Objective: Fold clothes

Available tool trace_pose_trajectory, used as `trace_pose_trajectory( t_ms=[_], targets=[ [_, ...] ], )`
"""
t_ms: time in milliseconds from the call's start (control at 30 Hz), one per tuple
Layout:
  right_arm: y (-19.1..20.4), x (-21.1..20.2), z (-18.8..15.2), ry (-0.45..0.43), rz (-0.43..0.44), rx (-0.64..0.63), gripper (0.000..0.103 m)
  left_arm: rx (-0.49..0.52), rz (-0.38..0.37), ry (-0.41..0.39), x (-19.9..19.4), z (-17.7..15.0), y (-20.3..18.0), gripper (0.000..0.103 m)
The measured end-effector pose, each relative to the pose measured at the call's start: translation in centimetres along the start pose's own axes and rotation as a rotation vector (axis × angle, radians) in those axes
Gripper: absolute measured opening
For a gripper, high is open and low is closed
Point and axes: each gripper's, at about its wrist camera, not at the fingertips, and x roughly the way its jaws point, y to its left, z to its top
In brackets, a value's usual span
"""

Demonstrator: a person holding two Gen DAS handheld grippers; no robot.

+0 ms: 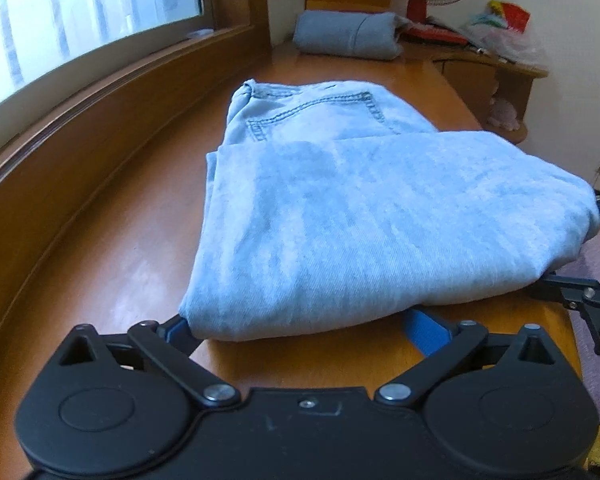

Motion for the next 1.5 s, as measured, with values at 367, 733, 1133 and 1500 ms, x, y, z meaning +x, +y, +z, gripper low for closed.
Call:
trace_pose_trajectory(
  t_ms=[367, 733, 1133, 1500],
  targets=[
    [-1.2, -3.2, 1.0, -0.010, 0.156, 0.024, 0.048, -0.025, -0.054, -0.058, -5.3, -1.5, -0.2, 0.070],
    [-6.8, -8.2, 5.5, -0.129, 0.487, 0.460, 0.044, -0.199, 0.016, -0.238, -14.2, -0.3, 0.0, 0.069],
    [-4.8, -1.9, 6.6, -0.067, 0.167, 0.309, 0.067, -0.095, 0.076, -0.118, -9.4, 1.4, 1.6, 0.081],
    [-2.9, -6.8, -0.1, 0.167, 0.301, 0.199, 0.071, -0.125, -0.006, 0.066, -11.6, -4.9, -0.8, 0.086]
  ],
)
